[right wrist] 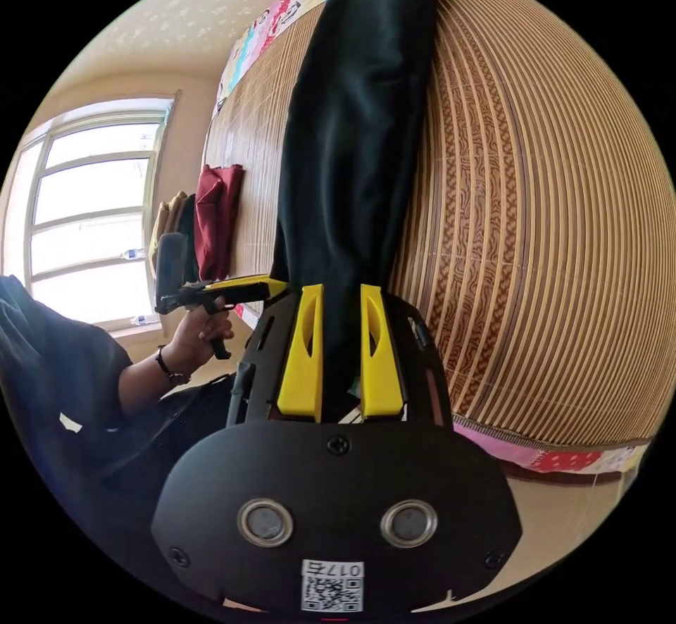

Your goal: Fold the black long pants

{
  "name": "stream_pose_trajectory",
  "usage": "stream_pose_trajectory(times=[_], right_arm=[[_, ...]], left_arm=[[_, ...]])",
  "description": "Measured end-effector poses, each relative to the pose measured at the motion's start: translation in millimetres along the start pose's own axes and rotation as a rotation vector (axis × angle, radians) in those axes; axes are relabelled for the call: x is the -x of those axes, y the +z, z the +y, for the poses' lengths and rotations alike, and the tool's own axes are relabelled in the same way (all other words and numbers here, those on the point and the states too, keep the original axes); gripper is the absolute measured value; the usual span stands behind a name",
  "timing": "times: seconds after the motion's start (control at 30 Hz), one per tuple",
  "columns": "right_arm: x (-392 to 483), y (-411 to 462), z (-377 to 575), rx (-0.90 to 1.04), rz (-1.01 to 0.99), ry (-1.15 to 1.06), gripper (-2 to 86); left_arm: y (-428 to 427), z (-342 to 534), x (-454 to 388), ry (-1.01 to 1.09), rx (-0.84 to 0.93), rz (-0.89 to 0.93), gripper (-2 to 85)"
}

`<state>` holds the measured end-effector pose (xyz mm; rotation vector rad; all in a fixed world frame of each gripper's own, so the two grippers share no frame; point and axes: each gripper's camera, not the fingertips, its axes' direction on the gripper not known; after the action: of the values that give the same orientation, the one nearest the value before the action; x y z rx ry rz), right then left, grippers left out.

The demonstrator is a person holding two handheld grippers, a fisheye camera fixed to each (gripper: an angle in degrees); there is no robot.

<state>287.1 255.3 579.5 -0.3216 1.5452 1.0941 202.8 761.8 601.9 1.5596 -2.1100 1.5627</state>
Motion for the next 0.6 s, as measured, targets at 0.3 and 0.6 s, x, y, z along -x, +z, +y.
stream_pose_trajectory(times=[0.3, 0.6], right_arm=[[-23.7, 19.0, -2.9, 0.019, -0.1, 0.053, 6.1], [-13.1, -16.0, -4.2, 0.008, -0.173, -0.02, 2.4]], left_arm=[[9.7, -0.7, -0.7, -0.015, -0.022, 0.019, 4.5], [11.5, -2.7, 7.2, 0.038, 0.031, 0.267, 4.0]])
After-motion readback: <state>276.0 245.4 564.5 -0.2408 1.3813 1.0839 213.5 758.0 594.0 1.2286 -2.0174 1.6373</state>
